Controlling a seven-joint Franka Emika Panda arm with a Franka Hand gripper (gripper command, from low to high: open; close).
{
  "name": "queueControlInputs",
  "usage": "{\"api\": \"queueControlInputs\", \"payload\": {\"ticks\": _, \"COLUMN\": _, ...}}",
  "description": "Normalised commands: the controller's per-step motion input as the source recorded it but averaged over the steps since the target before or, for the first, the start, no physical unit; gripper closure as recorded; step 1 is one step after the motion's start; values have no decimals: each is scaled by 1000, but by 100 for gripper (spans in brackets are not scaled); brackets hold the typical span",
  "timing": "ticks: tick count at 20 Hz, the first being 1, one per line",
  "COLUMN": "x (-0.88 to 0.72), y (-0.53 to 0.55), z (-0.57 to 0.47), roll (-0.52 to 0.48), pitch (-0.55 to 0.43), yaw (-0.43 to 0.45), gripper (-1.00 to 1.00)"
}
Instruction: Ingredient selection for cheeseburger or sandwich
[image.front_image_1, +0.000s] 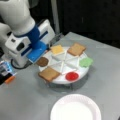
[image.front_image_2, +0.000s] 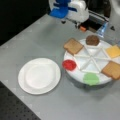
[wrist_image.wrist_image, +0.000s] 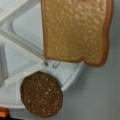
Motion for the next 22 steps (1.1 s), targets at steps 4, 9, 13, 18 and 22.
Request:
{"api": "queueControlInputs", "payload": {"ticks": 4, "x": -76, "y": -225, "z": -86, "roll": 573, "pitch": -45, "yaw": 35, "gripper": -100}}
{"api": "queueControlInputs", "payload": {"ticks": 9, "x": 60, "y": -165, "z": -153, "roll": 509, "pitch": -17, "yaw": 52, "gripper": -100}}
{"api": "queueControlInputs", "payload": {"ticks": 13, "x": 147, "y": -112, "z": -124, "roll": 519, "pitch": 22, "yaw": 97, "gripper": -100}}
{"api": "queueControlInputs", "payload": {"ticks": 18, "x": 177, "y": -153, "z": -193, "roll": 410, "pitch": 68, "yaw": 18, "gripper": -100}}
{"api": "queueControlInputs", "payload": {"ticks": 22, "x": 172, "y": -172, "z": -315, "roll": 267, "pitch": 22, "yaw": 63, "gripper": -100}}
